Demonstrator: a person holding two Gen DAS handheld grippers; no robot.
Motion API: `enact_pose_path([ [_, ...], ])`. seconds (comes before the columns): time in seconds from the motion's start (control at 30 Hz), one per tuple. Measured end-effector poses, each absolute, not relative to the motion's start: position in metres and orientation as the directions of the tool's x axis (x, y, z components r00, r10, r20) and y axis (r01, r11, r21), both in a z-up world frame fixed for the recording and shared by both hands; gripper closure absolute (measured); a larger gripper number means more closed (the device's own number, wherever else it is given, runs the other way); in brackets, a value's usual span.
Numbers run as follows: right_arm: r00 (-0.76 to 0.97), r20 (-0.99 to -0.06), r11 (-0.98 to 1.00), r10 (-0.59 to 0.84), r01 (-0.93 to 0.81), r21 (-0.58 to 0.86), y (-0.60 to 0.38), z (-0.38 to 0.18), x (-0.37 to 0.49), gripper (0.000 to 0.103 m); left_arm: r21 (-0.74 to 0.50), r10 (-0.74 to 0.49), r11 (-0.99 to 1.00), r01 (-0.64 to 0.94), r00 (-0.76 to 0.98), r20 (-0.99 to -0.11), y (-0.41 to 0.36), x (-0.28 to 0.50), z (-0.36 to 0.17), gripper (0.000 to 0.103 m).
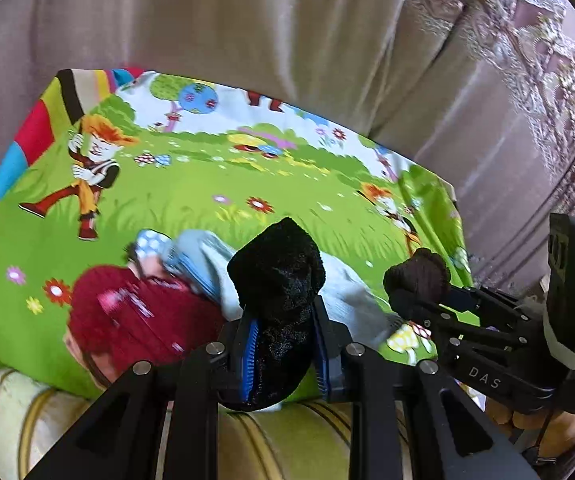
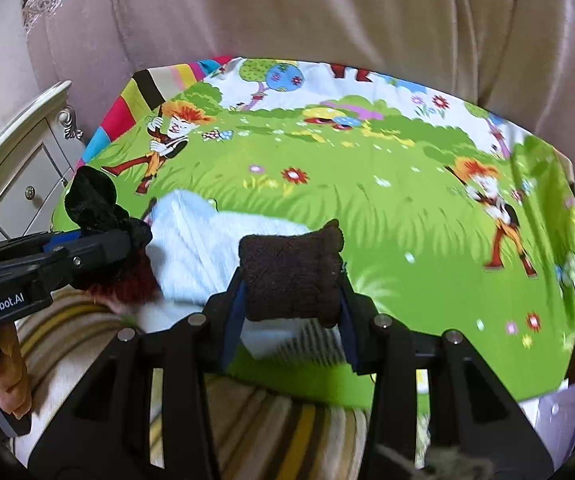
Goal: Organize soft objects
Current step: 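Lift the black item and the brown knit and carry both toward the box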
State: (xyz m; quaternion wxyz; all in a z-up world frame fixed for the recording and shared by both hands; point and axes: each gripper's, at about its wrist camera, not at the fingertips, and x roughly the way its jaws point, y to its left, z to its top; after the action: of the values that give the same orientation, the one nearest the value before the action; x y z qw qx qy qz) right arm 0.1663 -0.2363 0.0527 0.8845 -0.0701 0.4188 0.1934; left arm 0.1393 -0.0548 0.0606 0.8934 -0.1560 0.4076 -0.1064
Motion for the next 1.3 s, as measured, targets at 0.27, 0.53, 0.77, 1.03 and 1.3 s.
enact_pose_path([
  [0.27,0.59,-0.762,0.933,0.269,-0.357,0.053,-0.27,0.059,0.129,0.058,-0.374,-0.368,0.919,0.128,0.622,-0.691,-0.089,0.114,0.067,0.078],
  [0.53,0.619,-0.743,0.947,0.256,-0.315,0.064,-0.301,0.068,0.094,0.058,-0.369,-0.406,0.909,0.192,0.6,-0.689,-0.124,0.09,0.074,0.078],
  [0.77,0.651,-0.723,0.962,0.231,-0.262,0.072,-0.336,0.079,0.064,0.058,-0.372,-0.452,0.892,0.257,0.563,-0.692,-0.16,0.073,0.078,0.078],
  [1.03,0.695,-0.704,0.986,0.15,-0.157,0.055,-0.39,0.089,0.035,0.058,-0.384,-0.507,0.861,0.334,0.512,-0.693,-0.203,0.061,0.078,0.078],
  [1.3,0.717,-0.696,0.999,0.042,-0.01,0.049,-0.454,0.089,0.014,0.058,-0.393,-0.557,0.824,0.409,0.455,-0.695,-0.243,0.051,0.078,0.078],
])
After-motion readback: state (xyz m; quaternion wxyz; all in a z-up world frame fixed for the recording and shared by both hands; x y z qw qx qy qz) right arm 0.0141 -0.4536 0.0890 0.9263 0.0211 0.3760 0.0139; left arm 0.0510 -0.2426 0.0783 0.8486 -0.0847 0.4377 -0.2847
